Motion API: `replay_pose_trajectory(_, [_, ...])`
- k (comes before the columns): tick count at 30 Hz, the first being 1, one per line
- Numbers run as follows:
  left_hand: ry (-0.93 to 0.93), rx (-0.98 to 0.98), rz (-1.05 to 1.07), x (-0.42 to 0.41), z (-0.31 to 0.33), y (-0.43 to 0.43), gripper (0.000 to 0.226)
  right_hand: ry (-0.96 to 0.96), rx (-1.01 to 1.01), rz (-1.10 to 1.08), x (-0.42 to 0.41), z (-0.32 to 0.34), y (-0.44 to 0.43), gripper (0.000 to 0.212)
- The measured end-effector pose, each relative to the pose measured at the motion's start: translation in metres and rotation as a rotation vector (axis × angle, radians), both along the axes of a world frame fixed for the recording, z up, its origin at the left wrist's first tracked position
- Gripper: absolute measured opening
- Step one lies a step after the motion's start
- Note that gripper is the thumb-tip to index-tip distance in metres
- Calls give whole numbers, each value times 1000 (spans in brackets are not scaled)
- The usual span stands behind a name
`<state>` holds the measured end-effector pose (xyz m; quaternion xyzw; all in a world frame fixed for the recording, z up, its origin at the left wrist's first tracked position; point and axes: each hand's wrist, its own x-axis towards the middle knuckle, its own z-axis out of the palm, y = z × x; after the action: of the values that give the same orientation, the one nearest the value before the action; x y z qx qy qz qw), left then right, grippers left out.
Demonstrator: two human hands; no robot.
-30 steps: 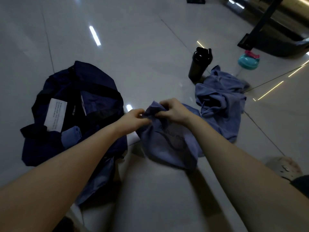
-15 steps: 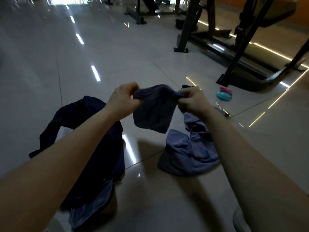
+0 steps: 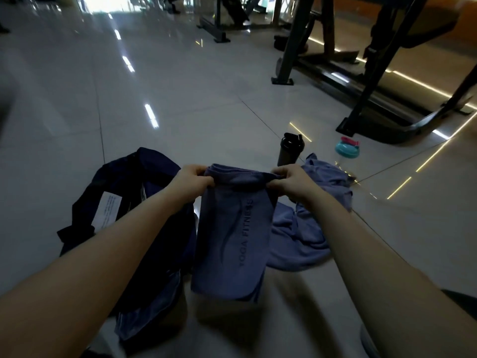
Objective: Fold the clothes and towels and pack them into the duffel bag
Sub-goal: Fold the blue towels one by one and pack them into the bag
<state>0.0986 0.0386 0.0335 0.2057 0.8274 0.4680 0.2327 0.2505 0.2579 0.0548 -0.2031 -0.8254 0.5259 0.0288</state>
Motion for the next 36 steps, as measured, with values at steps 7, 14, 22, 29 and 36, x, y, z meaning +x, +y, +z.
replay_pose_trajectory(7, [17,220,167,-8,3,14,12,209,120,-145,-16,-17,10,28])
replay_pose_trajectory(14, [124,48,-45,-2,-34,-5,22,118,189,-49,-10,-66,13,21])
replay_pose_trajectory(22, [186,-594,-578,75,-126,-55,25,-392,186,354,64,-151,-32,45])
replay_pose_trajectory(29, [-23,-813,-964,105,-144,-62,17,-808,-4,586,85,-153,-53,17])
replay_pose_trajectory(36, [-446,-814,-908,98,-131,-57,15,-943,-234,578,81,-150,-51,11])
